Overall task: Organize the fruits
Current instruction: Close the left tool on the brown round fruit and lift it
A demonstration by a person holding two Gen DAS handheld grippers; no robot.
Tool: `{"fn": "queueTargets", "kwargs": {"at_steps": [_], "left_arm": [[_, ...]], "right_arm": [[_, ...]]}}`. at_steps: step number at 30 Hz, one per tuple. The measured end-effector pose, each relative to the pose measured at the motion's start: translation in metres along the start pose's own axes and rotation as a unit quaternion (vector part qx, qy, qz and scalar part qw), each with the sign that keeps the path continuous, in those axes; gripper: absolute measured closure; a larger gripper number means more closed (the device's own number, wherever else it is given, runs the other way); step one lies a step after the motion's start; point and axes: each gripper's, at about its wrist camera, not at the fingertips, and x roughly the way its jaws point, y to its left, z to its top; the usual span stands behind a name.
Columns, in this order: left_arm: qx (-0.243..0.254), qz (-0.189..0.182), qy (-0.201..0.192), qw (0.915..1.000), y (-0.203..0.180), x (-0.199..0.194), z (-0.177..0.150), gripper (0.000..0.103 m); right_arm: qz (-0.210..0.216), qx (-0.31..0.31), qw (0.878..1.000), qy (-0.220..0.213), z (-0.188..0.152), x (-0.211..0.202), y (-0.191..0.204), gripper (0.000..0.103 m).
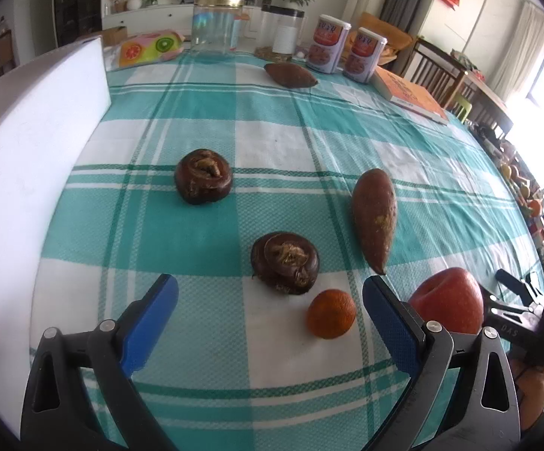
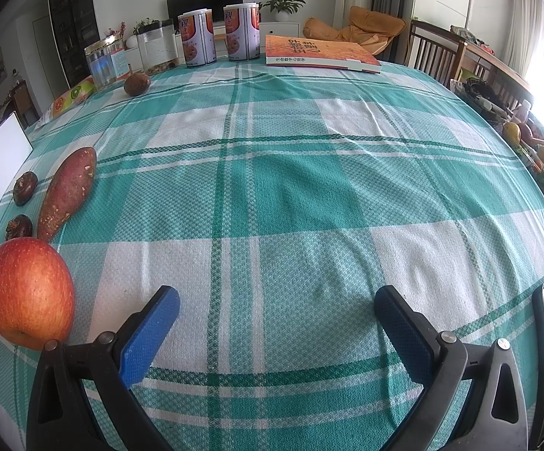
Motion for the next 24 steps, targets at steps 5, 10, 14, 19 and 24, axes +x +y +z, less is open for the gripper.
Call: {"fn": "queueTargets", "kwargs": {"at_steps": [5, 10, 14, 19, 24], "left_arm": [[-0.008, 0.042, 0.056, 0.9975, -0.009, 0.043, 0.020, 0.026], [0.009, 0.041, 0.051, 0.9978, -0.013, 0.033, 0.015, 0.055], [-0.003, 0.041, 0.036, 0.9985, 0.010, 0.003, 0.001, 0.055], [-0.015, 0.039, 0.037, 0.9985, 0.039, -0.034, -0.030, 0.055], [0.002, 0.039, 0.019, 0.9991, 0.040, -0.039, -0.064, 0.054]], "right_arm": [[0.001, 0.001, 1.000, 0.000, 0.000, 0.000, 0.000, 0.000], [0.000, 0.000, 1.000, 0.000, 0.000, 0.000, 0.000, 0.000], [0.000, 0.000, 1.000, 0.000, 0.000, 0.000, 0.000, 0.000], [0.000, 0.000, 1.000, 0.000, 0.000, 0.000, 0.000, 0.000], [0.000, 0.000, 1.000, 0.000, 0.000, 0.001, 0.000, 0.000]]}}
